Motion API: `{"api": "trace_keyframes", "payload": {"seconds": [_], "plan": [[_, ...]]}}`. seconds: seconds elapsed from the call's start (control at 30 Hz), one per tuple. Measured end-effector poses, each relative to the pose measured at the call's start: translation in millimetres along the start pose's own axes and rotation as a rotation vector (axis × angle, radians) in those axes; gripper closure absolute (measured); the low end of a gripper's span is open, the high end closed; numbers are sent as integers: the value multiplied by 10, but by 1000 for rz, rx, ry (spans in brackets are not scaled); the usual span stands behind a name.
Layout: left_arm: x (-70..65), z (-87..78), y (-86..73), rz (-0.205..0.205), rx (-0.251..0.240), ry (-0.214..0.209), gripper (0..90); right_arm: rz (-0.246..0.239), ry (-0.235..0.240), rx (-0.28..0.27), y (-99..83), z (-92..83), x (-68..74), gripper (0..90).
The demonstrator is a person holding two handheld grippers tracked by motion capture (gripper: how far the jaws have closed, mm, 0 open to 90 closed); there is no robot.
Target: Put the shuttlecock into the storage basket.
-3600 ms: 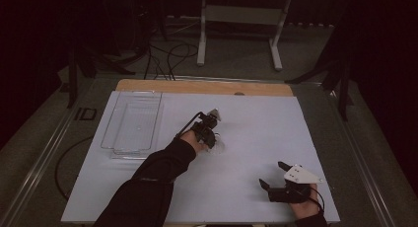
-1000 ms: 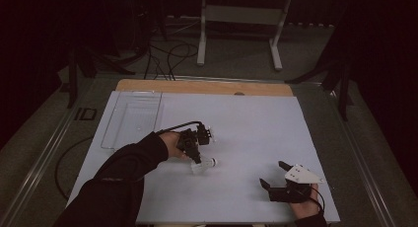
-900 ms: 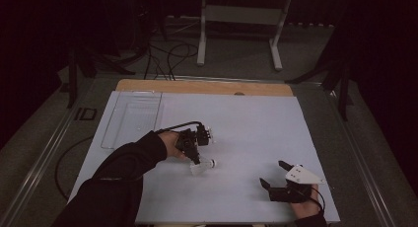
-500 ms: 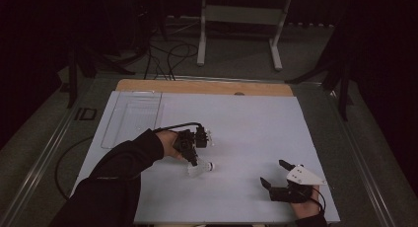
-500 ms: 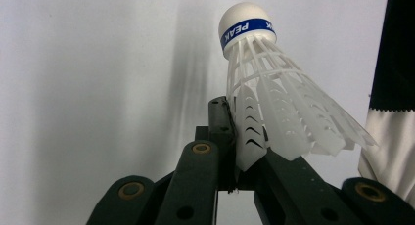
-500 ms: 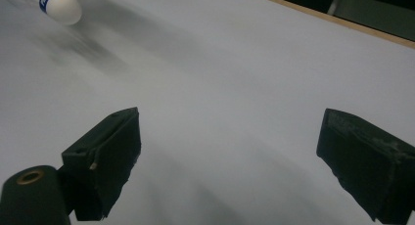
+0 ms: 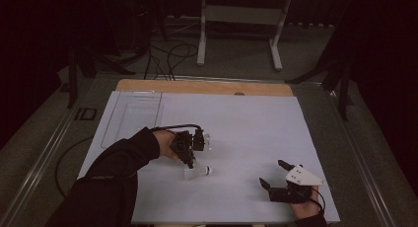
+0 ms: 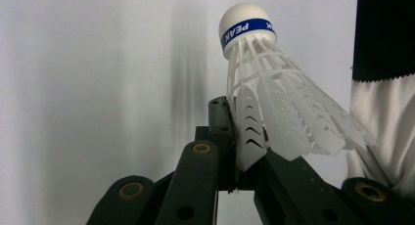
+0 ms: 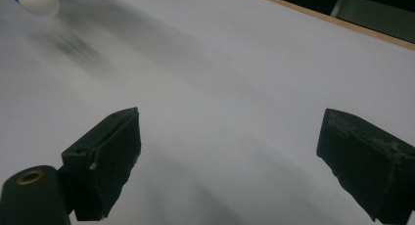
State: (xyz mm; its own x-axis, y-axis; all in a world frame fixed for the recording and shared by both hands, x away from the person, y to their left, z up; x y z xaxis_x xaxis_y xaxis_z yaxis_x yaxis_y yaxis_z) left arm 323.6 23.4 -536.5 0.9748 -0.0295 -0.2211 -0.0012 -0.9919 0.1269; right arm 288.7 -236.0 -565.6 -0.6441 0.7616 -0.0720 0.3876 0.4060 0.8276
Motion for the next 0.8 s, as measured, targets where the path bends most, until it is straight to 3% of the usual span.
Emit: {"api": "trace_keyframes", "payload": {"seconds": [0.13,0.37,0.8], "plan": [[-4,-15,-25,25,1,20,896,2,0,-1,0,-5,-3,92],[-11,-64,-79,29,11,28,897,0,1,-2,5,-4,7,92],[-24,-269,-114,63,-35,59,897,2,13,-6,12,-5,22,92]]}}
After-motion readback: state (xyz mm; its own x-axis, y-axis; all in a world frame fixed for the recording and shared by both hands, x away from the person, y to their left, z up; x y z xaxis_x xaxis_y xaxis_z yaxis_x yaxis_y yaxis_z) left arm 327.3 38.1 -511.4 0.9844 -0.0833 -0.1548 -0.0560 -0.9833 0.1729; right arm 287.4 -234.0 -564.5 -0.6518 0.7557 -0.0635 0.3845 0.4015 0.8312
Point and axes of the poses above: each handheld gripper's, and its own axes: z roughly forward along the jaws, y roughly out of its top, x roughly to its left, the point moved 10 cm from there along z, roughly forward along the jaws, and after that the axes turned 5 degrees about x, right-handed, at the moved point
